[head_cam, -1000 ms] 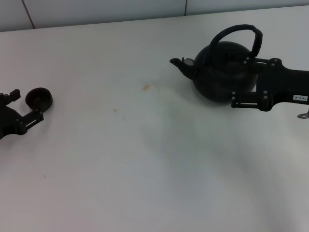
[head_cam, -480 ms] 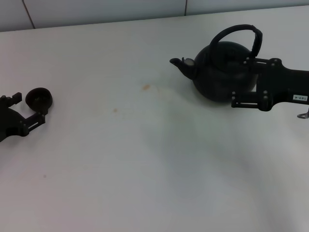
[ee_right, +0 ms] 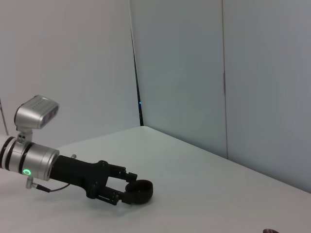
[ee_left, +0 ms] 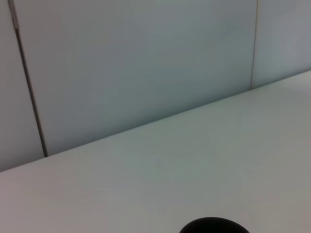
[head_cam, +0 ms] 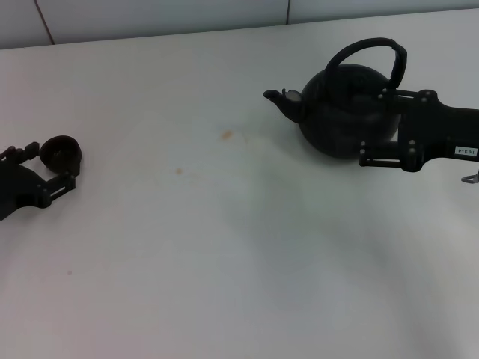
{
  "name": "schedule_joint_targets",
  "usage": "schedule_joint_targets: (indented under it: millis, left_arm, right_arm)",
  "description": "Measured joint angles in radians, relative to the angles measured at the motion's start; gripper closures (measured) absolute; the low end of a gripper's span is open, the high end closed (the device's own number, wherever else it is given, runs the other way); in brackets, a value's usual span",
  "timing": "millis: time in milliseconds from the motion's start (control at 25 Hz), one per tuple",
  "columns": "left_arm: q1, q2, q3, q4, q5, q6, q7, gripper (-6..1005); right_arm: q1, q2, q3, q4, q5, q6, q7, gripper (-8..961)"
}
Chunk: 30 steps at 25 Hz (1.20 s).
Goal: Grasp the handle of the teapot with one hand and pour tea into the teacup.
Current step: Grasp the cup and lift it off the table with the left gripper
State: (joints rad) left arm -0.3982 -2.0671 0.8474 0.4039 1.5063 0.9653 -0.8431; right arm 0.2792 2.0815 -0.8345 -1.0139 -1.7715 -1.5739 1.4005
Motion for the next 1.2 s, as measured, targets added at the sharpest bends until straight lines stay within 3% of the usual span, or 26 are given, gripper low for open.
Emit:
schedule_joint_targets:
  millis: [1200]
  left_arm:
    - [-0.062, -0.003, 0.046, -0.040, 0.001, -0.082, 0.003, 257]
  right_arm:
    - [-0.006, -0.001, 0.006, -0.008, 0.000, 0.000, 0.000, 198]
